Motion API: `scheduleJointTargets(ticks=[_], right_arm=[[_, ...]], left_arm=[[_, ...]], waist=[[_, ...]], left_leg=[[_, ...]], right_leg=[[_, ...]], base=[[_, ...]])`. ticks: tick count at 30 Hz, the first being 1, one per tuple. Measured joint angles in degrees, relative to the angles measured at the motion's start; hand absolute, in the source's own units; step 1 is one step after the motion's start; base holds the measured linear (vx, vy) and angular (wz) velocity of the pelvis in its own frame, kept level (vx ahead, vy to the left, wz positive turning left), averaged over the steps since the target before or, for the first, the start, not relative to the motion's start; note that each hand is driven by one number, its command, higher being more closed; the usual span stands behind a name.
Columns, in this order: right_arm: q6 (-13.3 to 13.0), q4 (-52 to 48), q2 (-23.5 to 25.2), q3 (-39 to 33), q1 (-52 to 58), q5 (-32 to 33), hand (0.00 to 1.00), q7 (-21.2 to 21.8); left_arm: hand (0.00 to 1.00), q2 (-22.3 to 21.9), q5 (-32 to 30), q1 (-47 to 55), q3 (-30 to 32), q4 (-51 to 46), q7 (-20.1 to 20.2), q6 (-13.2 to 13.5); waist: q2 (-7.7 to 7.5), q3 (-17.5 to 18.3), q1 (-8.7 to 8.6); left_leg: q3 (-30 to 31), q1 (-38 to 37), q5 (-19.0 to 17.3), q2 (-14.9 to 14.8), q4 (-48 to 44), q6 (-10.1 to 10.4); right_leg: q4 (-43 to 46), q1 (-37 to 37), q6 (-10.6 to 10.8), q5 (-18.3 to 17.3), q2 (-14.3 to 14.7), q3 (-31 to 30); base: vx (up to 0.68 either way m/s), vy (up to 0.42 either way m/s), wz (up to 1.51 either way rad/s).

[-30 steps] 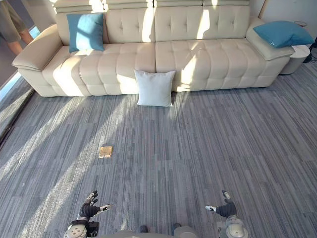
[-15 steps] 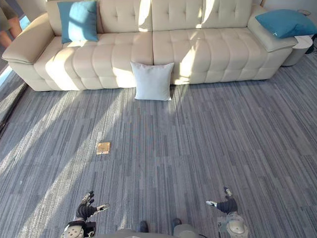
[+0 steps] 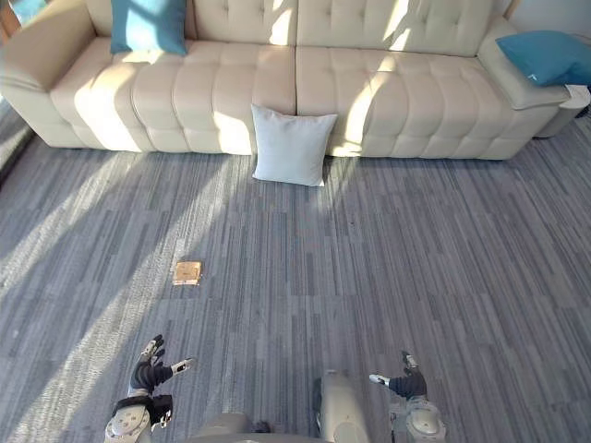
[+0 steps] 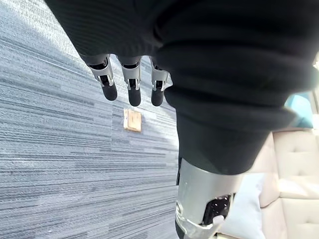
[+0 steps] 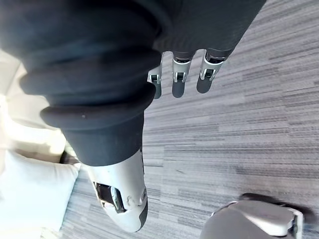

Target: Pick up cushions and gather them together orderly.

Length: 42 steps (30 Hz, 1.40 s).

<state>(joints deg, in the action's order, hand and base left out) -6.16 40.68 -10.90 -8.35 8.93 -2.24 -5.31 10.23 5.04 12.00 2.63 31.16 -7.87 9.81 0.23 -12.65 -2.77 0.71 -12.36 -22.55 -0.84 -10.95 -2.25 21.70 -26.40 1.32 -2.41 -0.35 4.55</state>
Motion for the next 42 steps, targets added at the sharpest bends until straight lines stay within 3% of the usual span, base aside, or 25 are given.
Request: scheduleJointTargets(ticks=[1, 3, 4, 5, 6, 7, 11, 13, 15, 16, 18, 20, 21, 22, 23, 25, 26, 30, 32, 33, 34, 36, 39, 40, 42], right_arm=[[0.0, -1.0, -0.4, -0.1, 0.8, 0.0, 0.0, 0.0], [-0.1, -2.8, 0.2, -0.1, -0.1, -0.1, 0.0, 0.1], [0.0, -4.1, 0.3, 0.1, 0.1, -0.1, 0.0, 0.1], [-0.1, -4.9, 0.4, 0.8, 0.6, -0.1, 0.0, 0.1], [-0.1, -5.6, 0.5, 1.5, 0.7, 0.3, 0.0, 0.0], [-0.3, -6.8, 1.6, 1.9, 0.4, 1.1, 0.0, 0.0], [-0.9, -11.0, 3.9, 2.6, 0.3, 2.8, 0.0, -0.8], [-1.3, -10.7, 3.6, 2.4, -1.0, 3.8, 0.0, -0.9], [-1.4, -9.3, 3.4, 1.8, -1.7, 4.0, 0.0, -1.0], [-1.2, -6.4, 4.4, 1.8, -2.8, 4.0, 0.0, -1.2], [-1.3, -6.1, 4.3, 2.2, -2.6, 3.9, 0.0, -1.0], [-1.3, -5.6, 4.4, 2.2, -1.9, 3.8, 0.0, -1.0], [-1.2, -5.5, 4.5, 2.5, -1.9, 3.6, 0.0, -0.9], [-1.2, -5.5, 4.7, 2.7, -1.9, 3.5, 0.0, -0.8], [-1.2, -5.4, 5.3, 2.7, -1.8, 3.1, 0.0, -0.8], [-1.1, -5.4, 5.5, 3.7, -1.7, 2.3, 0.0, -0.8], [-1.2, -5.4, 5.4, 5.3, -2.2, 1.9, 0.0, -0.7], [-1.2, -3.8, 5.2, 6.1, -2.5, 1.7, 0.0, -0.7], [-0.7, -3.1, 4.5, 6.1, -1.8, 1.7, 0.0, -0.7], [-0.4, -2.9, 4.3, 6.2, -1.3, 1.7, 0.0, -0.7], [-0.1, -2.3, 3.6, 6.1, -0.6, 1.6, 0.0, -0.7], [0.2, -1.3, 2.1, 5.9, -1.5, 1.6, 0.0, -0.6], [0.2, -1.9, 2.3, 6.1, -1.6, 1.6, 0.0, -0.5], [0.2, -2.1, 3.0, 6.0, -1.7, 1.7, 0.0, -0.7], [-0.2, -4.1, 3.9, 5.8, -1.6, 2.0, 0.0, -0.8]], left_arm=[[0.0, -1.2, 0.0, -0.8, 0.0, 1.3, 0.0, 0.0], [0.0, -1.9, 0.0, -1.3, -0.5, 1.9, 0.2, 0.0], [0.0, -3.2, 0.0, -1.1, -0.4, 2.1, 0.1, 0.0], [0.0, -4.4, 0.0, 0.0, -0.3, 1.9, 0.2, 0.0], [0.0, -4.7, 0.0, 0.7, -0.2, 1.6, 0.3, 0.0], [0.0, -4.7, 0.0, 1.0, -0.2, 1.5, 0.4, 0.0], [0.0, -5.2, 0.9, 1.1, -0.1, -0.8, 0.6, 0.1], [0.0, -5.4, 1.0, 0.9, -0.2, -0.7, 0.6, 0.0], [0.0, -5.6, 1.0, 1.7, -0.1, 0.1, 0.6, 0.0], [0.0, -5.4, 1.1, 1.7, 0.1, 2.1, 0.3, -0.2], [0.0, -5.1, 1.1, 1.3, 0.5, 2.4, 0.2, -0.3], [0.0, -5.5, 1.1, 2.0, 0.2, 2.5, 0.2, -0.4], [0.0, -5.4, 1.2, 2.0, 0.1, 2.5, 0.1, -0.5], [0.0, -5.2, 1.2, 2.0, -0.3, 2.6, 0.2, -0.5], [0.0, -4.8, 1.4, 2.1, -0.8, 2.8, 0.1, -0.5], [0.0, -4.6, 1.6, 2.1, -0.8, 3.2, 0.0, -0.5], [0.0, -4.1, 1.6, 2.0, -0.7, 3.3, 0.0, -0.5], [0.0, -3.6, 1.7, 0.2, -0.3, 6.2, 0.1, -0.5], [0.0, -3.2, 1.6, 0.0, -0.2, 7.6, 0.1, -0.5], [0.0, -2.9, 1.6, 0.7, 0.0, 7.7, 0.0, -0.5], [0.0, -3.2, 1.6, 1.1, 0.0, 9.1, 0.0, -0.6], [0.0, -4.7, 1.5, -0.1, 0.0, 10.3, 0.1, -0.7], [0.0, -6.3, 1.5, -0.8, 0.2, 10.1, 0.1, -0.6], [0.0, -7.0, 1.5, -0.8, 0.1, 10.1, 0.1, -0.5], [0.0, -7.7, 1.5, -0.9, -0.7, 10.1, 0.2, -0.5]], waist=[[1.15, 0.2, -0.67], [2.42, -0.3, -0.29], [3.06, -1.3, -0.44], [3.43, -1.7, -0.18], [3.29, -1.9, 0.45], [3.59, -2.0, 0.86], [0.87, -3.3, 4.17], [-0.02, -3.7, 5.55], [1.47, -3.0, 6.49], [-0.57, -3.4, 7.12], [-1.14, -2.7, 6.5], [-2.22, -2.1, 6.64], [-2.63, -2.3, 6.56], [-2.56, -2.3, 6.17], [-2.54, -2.3, 5.1], [-2.31, -2.4, 4.45], [-1.5, -2.2, 3.74], [-0.82, -2.4, 3.14], [-1.38, -2.2, 2.87], [-2.72, -1.4, 2.65], [-2.95, -0.9, 1.87], [0.47, -0.3, 1.76], [1.72, -0.8, 1.91], [1.83, -0.9, 2.28], [0.96, -1.2, 2.64]], left_leg=[[1.4, -1.2, -0.7, -1.8, -1.1, 1.6], [0.8, 1.3, 3.4, -2.6, -7.6, 8.6], [0.4, 3.9, 9.1, -2.3, -17.0, 9.7], [-1.0, 8.3, 19.0, -3.3, -30.3, 10.1], [-1.5, 10.9, 20.2, -4.9, -36.8, 10.1], [-4.9, 16.0, 17.1, -8.1, -47.5, 6.5], [-10.8, 30.2, 10.3, -9.9, -50.6, 2.0], [-9.3, 37.3, 10.1, -6.8, -32.7, 2.7], [-5.1, 36.7, 14.8, -5.3, -14.8, 6.9], [-6.7, 34.4, 19.6, -3.8, -13.1, 4.8], [-7.2, 34.6, 15.2, -2.3, -15.9, 2.8], [-10.1, 32.3, 10.1, -1.5, -20.0, 0.3], [-11.8, 29.1, 7.9, -1.0, -20.0, -0.8], [-12.3, 26.5, 6.5, -0.6, -19.7, -1.2], [-12.6, 21.5, 4.7, -0.3, -18.4, -1.8], [-13.8, 14.9, 4.3, -0.5, -14.7, -2.0], [-14.3, 10.0, 4.3, -1.4, -10.4, -2.0], [-15.0, 3.6, 4.4, -3.7, -6.9, -1.8], [-14.7, 0.7, 3.9, -4.0, -6.4, 1.1], [-13.1, -1.6, 3.0, -3.1, -5.8, 3.8], [-9.9, -3.7, 2.1, -3.3, -6.3, 5.3], [-6.7, -2.2, 5.1, -6.0, -10.6, 9.2], [-5.0, 6.7, 15.8, -9.9, -31.6, 9.7], [-6.0, 10.8, 12.5, -12.5, -39.8, 9.4], [-7.8, 14.9, 8.7, -13.0, -40.2, 8.5]], right_leg=[[3.2, 0.2, -1.7, 2.1, 0.4, 1.1], [7.0, 0.8, -3.3, -1.5, -0.5, 3.5], [6.3, 4.9, -3.6, -3.8, -0.5, 4.9], [3.2, 10.7, -4.1, -5.5, -0.3, 4.9], [1.5, 13.5, -4.6, -6.0, 0.3, 4.7], [-1.2, 18.6, -5.3, -6.5, 1.3, 4.3], [-9.8, 30.1, -6.7, -8.3, 0.5, 0.9], [-12.1, 33.6, -2.3, -12.0, -1.5, -1.7], [-11.8, 35.3, -1.1, -14.6, -1.6, -3.8], [-11.5, 36.7, -0.3, -15.8, -3.2, -7.0], [-6.7, 34.7, -0.5, -14.6, -4.3, -10.3], [5.6, 31.7, 5.0, -14.8, -5.9, -13.3], [16.5, 28.0, 12.6, -11.8, -6.6, -14.4], [24.7, 25.0, 14.6, -9.1, -6.8, -14.2], [35.1, 21.1, 13.9, -9.0, -7.8, -11.8], [39.6, 17.1, 8.3, -11.6, -9.2, -6.3], [37.7, 12.6, 4.8, -13.4, -9.3, -0.2], [13.7, 5.7, 2.4, -12.3, -7.2, 6.0], [-3.7, 5.4, 2.2, -3.8, -5.3, 4.1], [-11.2, 5.5, 1.5, 3.3, -4.8, 2.2], [-8.8, 5.7, -1.3, 13.5, -4.7, 0.4], [-2.6, 4.7, -2.2, 7.9, -2.9, 2.2], [-2.8, 9.5, -3.7, 3.2, -0.9, 3.6], [-5.4, 13.7, -4.4, 2.7, 0.5, 4.0], [-9.1, 19.1, -4.9, 2.2, 0.8, 4.0]], base=[[0.76, -0.142, 0.55], [0.71, -0.143, 0.41], [0.68, -0.15, 0.35], [0.67, -0.125, 0.26], [0.77, -0.127, 0.0], [0.48, -0.05, -0.12], [0.52, -0.005, -0.22], [0.48, 0.143, -0.43], [0.49, 0.243, -0.64], [0.62, 0.298, -0.57], [0.59, 0.256, -0.28], [0.6, 0.239, -0.38], [0.42, 0.141, -0.41], [0.52, 0.161, -0.42], [0.42, 0.111, -0.25], [0.51, 0.073, -0.32], [0.59, 0.019, -0.33], [0.53, -0.082, -0.1], [0.47, -0.168, 0.19], [0.58, -0.24, 0.28], [0.67, -0.271, 0.23], [0.54, -0.224, 0.2], [0.52, -0.229, 0.08], [0.44, -0.16, -0.05], [0.39, -0.137, -0.06]])
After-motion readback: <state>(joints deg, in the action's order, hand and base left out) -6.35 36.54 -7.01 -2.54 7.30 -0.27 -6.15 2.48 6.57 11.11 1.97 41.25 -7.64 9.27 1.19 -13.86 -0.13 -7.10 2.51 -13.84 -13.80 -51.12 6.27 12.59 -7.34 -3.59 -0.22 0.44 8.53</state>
